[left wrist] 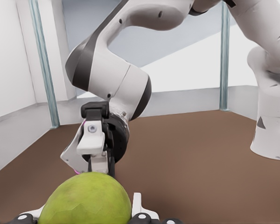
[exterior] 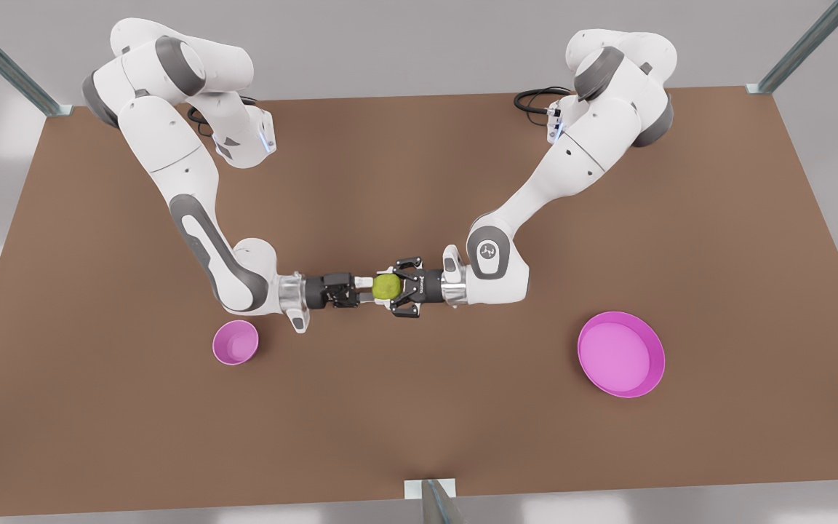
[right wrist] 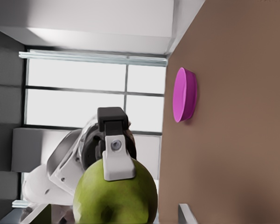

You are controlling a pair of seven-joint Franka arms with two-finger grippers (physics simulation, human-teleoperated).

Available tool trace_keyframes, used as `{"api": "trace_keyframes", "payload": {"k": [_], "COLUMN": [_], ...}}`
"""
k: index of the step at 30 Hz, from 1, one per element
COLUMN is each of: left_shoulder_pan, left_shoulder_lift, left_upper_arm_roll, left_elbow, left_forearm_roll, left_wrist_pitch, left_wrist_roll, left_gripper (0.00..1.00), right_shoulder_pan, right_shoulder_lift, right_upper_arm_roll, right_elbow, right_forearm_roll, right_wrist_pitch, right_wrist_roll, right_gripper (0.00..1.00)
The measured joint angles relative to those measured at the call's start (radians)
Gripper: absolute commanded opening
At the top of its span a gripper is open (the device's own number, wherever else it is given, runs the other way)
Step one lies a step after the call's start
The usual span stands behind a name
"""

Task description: Use the left arm to pick up the apple from the plate, transfer it to the gripper of the right arm, and then use the right arm to place it into the bowl

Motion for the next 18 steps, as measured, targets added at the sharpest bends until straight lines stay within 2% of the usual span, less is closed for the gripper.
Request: {"api": "trace_keyframes", "payload": {"k": [18], "left_shoulder_pan": [-0.012], "left_shoulder_lift": [0.006], "left_upper_arm_roll": [0.002], "left_elbow": [0.000], "left_forearm_roll": [0.002], "left_wrist_pitch": [-0.001], "left_wrist_roll": [0.019], "left_gripper": [0.65], "right_shoulder_pan": [0.031], "right_shoulder_lift": [0.033], "right_upper_arm_roll": [0.014], "right_elbow": [0.030], "right_forearm_roll": [0.045], "right_wrist_pitch": [-0.002], "right_wrist_roll": [-0.097], "right_gripper": [1.00]}}
